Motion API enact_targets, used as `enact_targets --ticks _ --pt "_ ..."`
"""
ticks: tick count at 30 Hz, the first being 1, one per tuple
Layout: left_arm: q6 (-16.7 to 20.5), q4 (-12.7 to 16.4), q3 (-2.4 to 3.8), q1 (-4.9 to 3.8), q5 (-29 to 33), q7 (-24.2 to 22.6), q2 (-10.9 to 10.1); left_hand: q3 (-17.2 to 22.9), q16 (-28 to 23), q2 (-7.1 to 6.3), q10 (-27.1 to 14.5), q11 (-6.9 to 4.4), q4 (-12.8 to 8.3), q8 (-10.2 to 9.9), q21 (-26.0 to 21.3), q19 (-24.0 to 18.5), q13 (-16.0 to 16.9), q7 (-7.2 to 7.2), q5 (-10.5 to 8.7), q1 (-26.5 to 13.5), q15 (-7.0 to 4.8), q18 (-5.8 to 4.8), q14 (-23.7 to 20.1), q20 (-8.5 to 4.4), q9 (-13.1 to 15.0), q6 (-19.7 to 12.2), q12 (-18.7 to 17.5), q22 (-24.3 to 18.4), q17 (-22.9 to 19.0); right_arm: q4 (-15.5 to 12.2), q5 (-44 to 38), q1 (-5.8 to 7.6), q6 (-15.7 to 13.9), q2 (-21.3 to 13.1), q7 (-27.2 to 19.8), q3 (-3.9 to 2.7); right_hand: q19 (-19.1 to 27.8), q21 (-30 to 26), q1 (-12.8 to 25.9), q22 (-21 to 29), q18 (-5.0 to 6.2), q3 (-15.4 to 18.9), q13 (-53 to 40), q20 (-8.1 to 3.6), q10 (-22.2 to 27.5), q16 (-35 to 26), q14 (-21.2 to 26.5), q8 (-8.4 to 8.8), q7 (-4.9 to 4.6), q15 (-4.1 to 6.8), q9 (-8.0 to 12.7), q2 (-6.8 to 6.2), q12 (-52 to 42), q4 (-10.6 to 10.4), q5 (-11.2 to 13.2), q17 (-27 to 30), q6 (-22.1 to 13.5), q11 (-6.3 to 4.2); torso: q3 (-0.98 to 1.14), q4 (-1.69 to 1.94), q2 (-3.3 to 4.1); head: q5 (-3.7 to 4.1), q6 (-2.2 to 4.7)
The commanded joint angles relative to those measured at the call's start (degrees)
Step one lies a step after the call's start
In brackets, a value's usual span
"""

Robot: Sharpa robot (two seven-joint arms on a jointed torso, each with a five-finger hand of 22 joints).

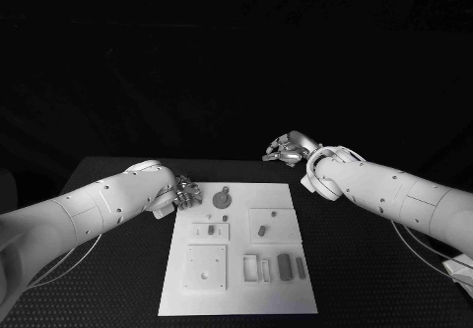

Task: Assemble the parts on the task board

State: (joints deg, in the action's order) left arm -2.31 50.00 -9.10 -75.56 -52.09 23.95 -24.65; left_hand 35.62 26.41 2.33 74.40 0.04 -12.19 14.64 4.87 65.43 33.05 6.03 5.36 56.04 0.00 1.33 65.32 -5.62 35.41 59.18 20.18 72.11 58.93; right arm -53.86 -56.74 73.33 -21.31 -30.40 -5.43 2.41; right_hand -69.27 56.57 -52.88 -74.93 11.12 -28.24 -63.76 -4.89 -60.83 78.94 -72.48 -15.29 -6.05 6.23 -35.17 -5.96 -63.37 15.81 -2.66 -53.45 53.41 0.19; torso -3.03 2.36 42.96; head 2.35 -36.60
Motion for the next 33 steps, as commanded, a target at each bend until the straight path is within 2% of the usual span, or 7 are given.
enact_targets --ticks 1,4,6,14,19,26,33 --pt "0.1 0.4 -0.25 0.53 -0.8 0.1 -0.3 0.6 0.5 0.09 0.7 -0.01 0.0 0.6 0.4 0.6 0.0 -0.13 0.34 1.0 -0.14 0.97 0.6 -0.09 0.6 0.6 0.4 0.2 0.0 0.0 -0.3 -0.03 0.5 -0.1 -0.3 -0.03 0.0 -0.4 0.3 -0.4 3.88 0.1 0.1 -0.28 0.3 -0.2 0.1 0.27 -0.61 -0.15 -0.1 0.28 -0.1 0.3 -0.1 -0.1 0.3 0.0 0.02 0.0 0.0 -0.07 -0.03" --pt "0.8 0.6 -0.25 0.53 -0.9 -0.2 -0.6 0.8 0.9 -0.15 1.2 -0.22 -0.1 1.1 0.5 1.0 0.1 -0.33 1.04 1.5 -0.32 0.95 1.1 -0.26 1.0 0.9 0.6 0.5 0.0 0.0 0.2 -0.03 0.5 -0.2 -0.3 -0.03 0.0 -0.4 0.4 -0.4 3.88 0.1 0.1 -0.28 0.3 -0.2 0.1 0.27 -0.61 -0.15 -0.1 0.27 -0.1 0.3 -0.1 -0.1 0.3 0.0 0.04 -0.01 0.0 -0.22 -0.04" --pt "1.2 0.9 -0.24 0.52 -0.8 -0.4 -0.8 0.8 1.4 -0.36 1.7 -0.48 -0.1 1.6 0.8 1.6 0.3 -0.57 2.8 1.7 -0.55 0.97 1.6 -0.5 1.5 1.2 1.0 1.0 0.1 0.0 0.4 -0.03 0.5 -0.2 -0.2 -0.03 0.0 -0.4 0.4 -0.4 3.88 0.1 0.1 -0.27 0.3 -0.3 0.1 0.28 -0.61 -0.15 -0.1 0.26 -0.1 0.2 -0.1 -0.1 0.3 0.0 0.02 0.02 0.02 -0.15 -0.07" --pt "1.7 3.1 -0.18 0.23 0.5 0.5 -2.4 0.7 1.9 -0.56 2.4 -0.77 0.1 2.2 0.9 2.3 0.5 -0.86 3.6 1.6 -0.82 0.97 2.3 -0.79 2.4 1.5 1.4 1.5 0.1 0.0 0.3 -0.03 0.6 -0.5 -0.2 -0.03 0.0 -0.4 0.5 -0.4 3.88 0.1 0.1 -0.27 0.3 -0.3 0.1 0.3 -0.61 -0.15 -0.1 0.25 -0.1 0.2 -0.1 -0.1 0.3 0.0 0.05 0.07 -0.03 -0.28 -0.01" --pt "3.0 7.0 -0.18 -0.71 1.4 1.3 -4.2 0.6 2.1 -0.61 2.7 -0.88 0.1 2.4 0.9 2.5 0.6 -0.97 3.7 1.5 -0.9 0.97 2.5 -0.87 2.7 1.7 1.5 1.7 0.0 0.4 0.7 -0.03 0.7 -0.5 -0.2 -0.03 0.0 -0.4 0.5 -0.4 3.88 0.2 0.1 -0.27 0.3 -0.3 0.1 0.31 -0.61 -0.15 -0.1 0.23 -0.1 0.2 -0.1 -0.1 0.3 -0.01 0.0 0.07 -0.06 -0.32 0.25" --pt "4.1 14.4 -0.22 -1.99 1.5 2.7 -8.0 0.5 2.3 -0.86 3.0 -1.05 0.2 2.7 0.9 2.7 0.7 -1.15 4.19 1.3 -0.99 0.98 2.7 -0.98 3.0 2.0 1.6 1.9 0.0 0.9 1.7 -0.03 1.0 -0.3 -0.1 -0.03 0.0 -0.4 0.5 -0.4 3.88 0.2 0.1 -0.27 0.3 -0.3 0.1 0.31 -0.61 -0.15 -0.1 0.24 -0.1 0.2 -0.1 -0.1 0.3 -0.01 0.07 0.29 -0.07 -0.75 -0.02" --pt "5.6 20.2 -0.29 -2.06 2.8 3.0 -11.7 0.4 2.4 -1.03 3.2 -1.13 0.5 2.8 0.9 2.9 0.7 -1.24 4.41 1.1 -1.05 0.98 2.9 -1.04 3.2 2.1 1.7 2.1 -0.1 1.4 1.9 -0.03 1.1 -0.1 -0.2 -0.02 0.3 -1.1 0.8 -0.1 3.88 -0.1 1.2 -0.13 0.3 -1.4 0.4 0.53 -0.62 -0.13 -0.2 0.31 1.1 0.1 -0.1 0.5 0.1 -0.03 0.03 0.39 -0.08 -0.73 0.01"
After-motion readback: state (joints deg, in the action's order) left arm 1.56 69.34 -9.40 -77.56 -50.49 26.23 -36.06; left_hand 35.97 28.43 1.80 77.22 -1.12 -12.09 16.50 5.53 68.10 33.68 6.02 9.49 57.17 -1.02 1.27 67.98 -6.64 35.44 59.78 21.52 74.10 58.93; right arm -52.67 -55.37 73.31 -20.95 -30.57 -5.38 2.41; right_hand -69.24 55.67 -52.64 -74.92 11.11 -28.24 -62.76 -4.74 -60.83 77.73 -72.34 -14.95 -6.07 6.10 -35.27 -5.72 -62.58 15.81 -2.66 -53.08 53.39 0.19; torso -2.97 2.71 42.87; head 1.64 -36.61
